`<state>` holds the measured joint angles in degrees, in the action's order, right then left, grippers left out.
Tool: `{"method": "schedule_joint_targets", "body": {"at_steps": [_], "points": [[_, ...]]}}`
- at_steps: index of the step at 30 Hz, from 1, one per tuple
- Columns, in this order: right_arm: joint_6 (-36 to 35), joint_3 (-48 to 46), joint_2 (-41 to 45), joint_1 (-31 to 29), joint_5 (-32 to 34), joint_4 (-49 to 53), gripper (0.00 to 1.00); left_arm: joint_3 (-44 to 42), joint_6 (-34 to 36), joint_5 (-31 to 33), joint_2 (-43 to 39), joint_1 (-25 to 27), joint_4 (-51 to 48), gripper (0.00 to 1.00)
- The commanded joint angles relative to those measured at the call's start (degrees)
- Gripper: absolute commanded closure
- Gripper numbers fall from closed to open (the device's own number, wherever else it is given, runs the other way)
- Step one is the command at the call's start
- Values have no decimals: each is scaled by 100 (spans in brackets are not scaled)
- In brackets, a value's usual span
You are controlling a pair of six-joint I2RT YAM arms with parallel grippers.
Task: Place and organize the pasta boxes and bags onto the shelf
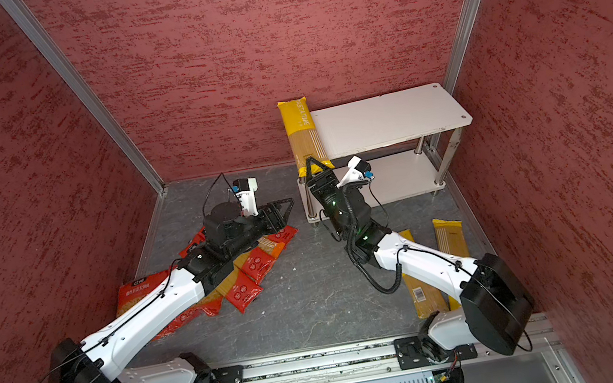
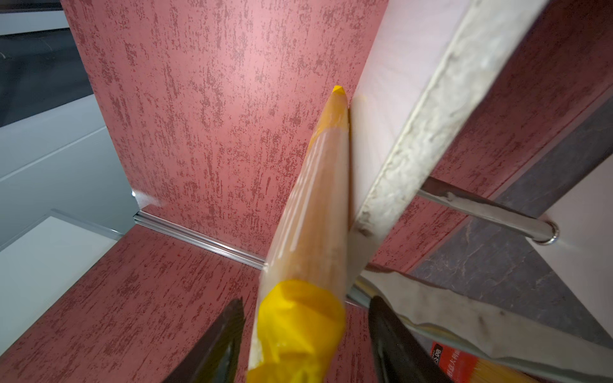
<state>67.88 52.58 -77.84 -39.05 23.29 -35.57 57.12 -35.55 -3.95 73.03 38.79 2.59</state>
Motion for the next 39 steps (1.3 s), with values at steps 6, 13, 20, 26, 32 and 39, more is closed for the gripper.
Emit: {"method": "schedule_joint_targets", "body": {"at_steps": [6,13,20,26,32,39], "points": [[-333,-664,768,-7,-571,391,37,-233,203,-151,-102,27,517,38],[-1691,-1292,1613,-217,-641,1030,38,-1052,535,-133,-410,210,1508,37],[-1717,-1528,2159,-194,-27,3477,41,-1550,1260,702,-229,1000,2067,36],[-1431,-1873,1966,292,-97,4782,39,-1925,1583,1600,308,1817,2855,36],[-1100,-2489,1931,1514,-842,5051,36,-2048,1774,1950,882,2367,3547,36],[-1273,-2296,1507,2292,-687,5824,30,-1903,1589,1764,1230,2440,3616,36]]}}
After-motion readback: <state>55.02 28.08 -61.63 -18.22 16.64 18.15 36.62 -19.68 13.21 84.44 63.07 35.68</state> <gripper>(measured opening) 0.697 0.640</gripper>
